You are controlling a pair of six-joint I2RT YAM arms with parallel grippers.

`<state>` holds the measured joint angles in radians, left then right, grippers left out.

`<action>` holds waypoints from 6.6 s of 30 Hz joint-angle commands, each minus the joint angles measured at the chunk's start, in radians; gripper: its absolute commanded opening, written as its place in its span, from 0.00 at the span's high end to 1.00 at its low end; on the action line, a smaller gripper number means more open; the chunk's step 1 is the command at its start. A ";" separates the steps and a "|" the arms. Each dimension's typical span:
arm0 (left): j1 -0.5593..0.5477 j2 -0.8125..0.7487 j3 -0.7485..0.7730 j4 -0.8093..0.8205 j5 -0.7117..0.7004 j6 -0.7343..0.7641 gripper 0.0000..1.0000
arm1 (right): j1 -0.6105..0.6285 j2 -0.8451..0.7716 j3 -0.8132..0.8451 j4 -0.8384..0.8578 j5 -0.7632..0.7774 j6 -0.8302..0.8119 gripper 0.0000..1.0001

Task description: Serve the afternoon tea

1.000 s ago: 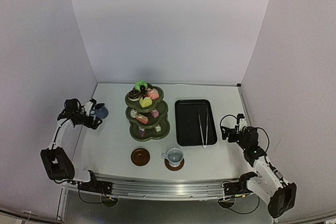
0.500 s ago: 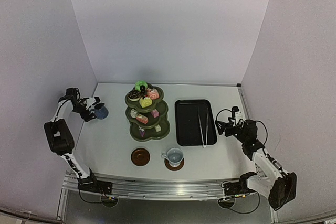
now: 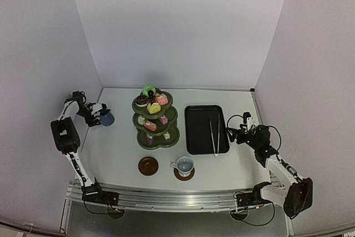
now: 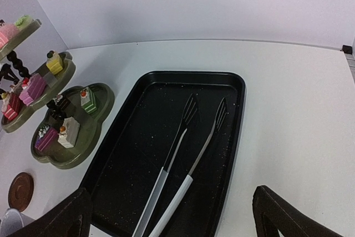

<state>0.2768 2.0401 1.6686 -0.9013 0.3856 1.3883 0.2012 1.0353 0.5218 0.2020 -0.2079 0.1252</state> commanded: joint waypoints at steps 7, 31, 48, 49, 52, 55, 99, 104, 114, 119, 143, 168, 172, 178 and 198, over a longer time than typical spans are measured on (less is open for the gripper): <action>0.015 0.143 0.183 -0.063 -0.025 -0.074 0.24 | -0.003 0.064 0.067 0.024 -0.030 0.017 0.02; -0.023 0.156 0.122 -0.115 -0.149 -0.018 0.96 | -0.002 0.055 0.095 0.020 -0.024 0.015 0.02; -0.147 -0.316 -0.147 -0.268 -0.024 -0.171 1.00 | -0.002 -0.040 0.156 -0.057 -0.042 0.042 0.02; -0.175 -0.368 -0.189 -0.271 -0.031 -0.190 1.00 | -0.002 -0.044 0.158 -0.061 -0.041 0.050 0.02; -0.305 -0.502 -0.332 -0.278 -0.050 -0.281 1.00 | -0.002 -0.046 0.173 -0.097 -0.005 0.085 0.02; -0.459 -0.627 -0.447 -0.267 -0.054 -0.411 1.00 | -0.003 -0.062 0.168 -0.113 -0.024 0.109 0.02; -0.989 -0.624 -0.782 0.165 -0.161 -0.465 1.00 | -0.002 -0.246 0.115 -0.202 0.003 0.199 0.02; -0.970 -0.629 -0.808 0.155 -0.169 -0.429 1.00 | -0.003 -0.259 0.117 -0.202 0.009 0.191 0.02; -0.938 -0.638 -0.797 0.126 -0.168 -0.433 1.00 | -0.002 -0.253 0.121 -0.202 0.006 0.189 0.02; -0.936 -0.646 -0.765 0.079 -0.164 -0.431 1.00 | -0.003 -0.251 0.122 -0.202 0.006 0.193 0.02; -0.946 -0.628 -0.746 0.109 -0.180 -0.498 1.00 | -0.003 -0.264 0.115 -0.230 0.010 0.194 0.02; -0.952 -0.627 -0.730 0.036 -0.166 -0.446 0.55 | -0.002 -0.263 0.105 -0.232 0.026 0.190 0.02; -0.946 -0.668 -0.703 0.035 -0.181 -0.500 0.38 | -0.003 -0.262 0.102 -0.234 0.027 0.189 0.02; -0.913 -0.786 -0.651 -0.032 -0.064 -0.643 0.21 | -0.002 -0.215 0.096 -0.244 0.074 0.193 0.02; -0.189 -1.177 -1.106 0.714 -0.202 -1.468 0.00 | -0.003 0.042 0.126 0.042 0.319 0.065 0.02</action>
<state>-0.0280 0.9300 0.6520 -0.4072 0.2265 0.1409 0.2012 1.1363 0.7168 0.0619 -0.0078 0.2547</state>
